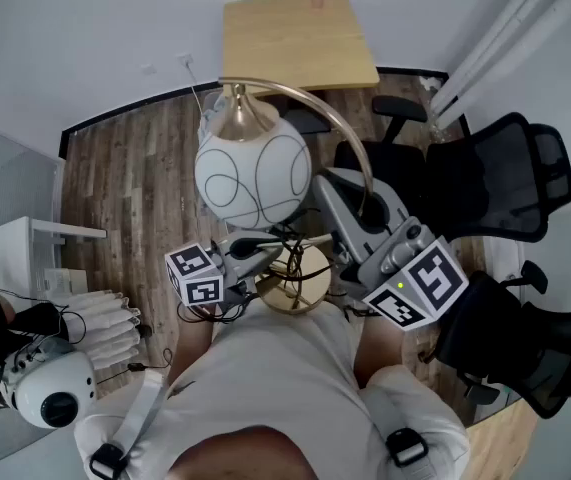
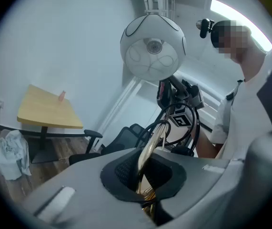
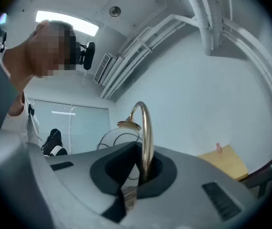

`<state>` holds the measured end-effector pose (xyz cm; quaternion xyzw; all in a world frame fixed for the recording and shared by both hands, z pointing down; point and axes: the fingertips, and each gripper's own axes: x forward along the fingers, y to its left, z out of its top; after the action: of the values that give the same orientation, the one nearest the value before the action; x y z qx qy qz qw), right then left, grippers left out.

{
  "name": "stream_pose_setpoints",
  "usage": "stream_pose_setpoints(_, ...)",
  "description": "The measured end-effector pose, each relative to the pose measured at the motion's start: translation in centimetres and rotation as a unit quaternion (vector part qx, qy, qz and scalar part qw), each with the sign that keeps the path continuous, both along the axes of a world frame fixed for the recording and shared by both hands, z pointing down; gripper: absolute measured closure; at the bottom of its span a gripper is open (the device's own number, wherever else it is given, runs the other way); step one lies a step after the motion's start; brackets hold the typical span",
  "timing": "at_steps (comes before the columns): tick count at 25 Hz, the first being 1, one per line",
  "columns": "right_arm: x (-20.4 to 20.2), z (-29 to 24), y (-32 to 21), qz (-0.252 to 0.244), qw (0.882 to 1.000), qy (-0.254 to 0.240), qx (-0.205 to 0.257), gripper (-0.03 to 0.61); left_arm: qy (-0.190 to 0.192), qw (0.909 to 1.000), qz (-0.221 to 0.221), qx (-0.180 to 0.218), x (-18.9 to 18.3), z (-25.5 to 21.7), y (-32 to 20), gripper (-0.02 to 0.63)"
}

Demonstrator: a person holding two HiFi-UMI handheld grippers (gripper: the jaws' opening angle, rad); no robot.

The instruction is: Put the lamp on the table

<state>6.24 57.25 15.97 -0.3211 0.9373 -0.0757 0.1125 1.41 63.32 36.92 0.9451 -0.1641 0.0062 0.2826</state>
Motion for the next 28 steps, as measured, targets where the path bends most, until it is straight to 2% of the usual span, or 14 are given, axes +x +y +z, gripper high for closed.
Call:
stream_pose_setpoints(11, 2.0, 0.2, 0.0, -0.006, 1.0, -0.007, 0.001, 0.58, -0.004, 1.0, -0.002, 0.004, 2.0, 0.3, -0.3, 0.614)
stream_pose_setpoints(28, 4.1, 0.2, -3.7, -0.024, 1.0, -0.001, -0.006, 0.58, -0.011, 0.9998, -0.015, 0.008, 4.0, 0.1, -3.9, 0.614)
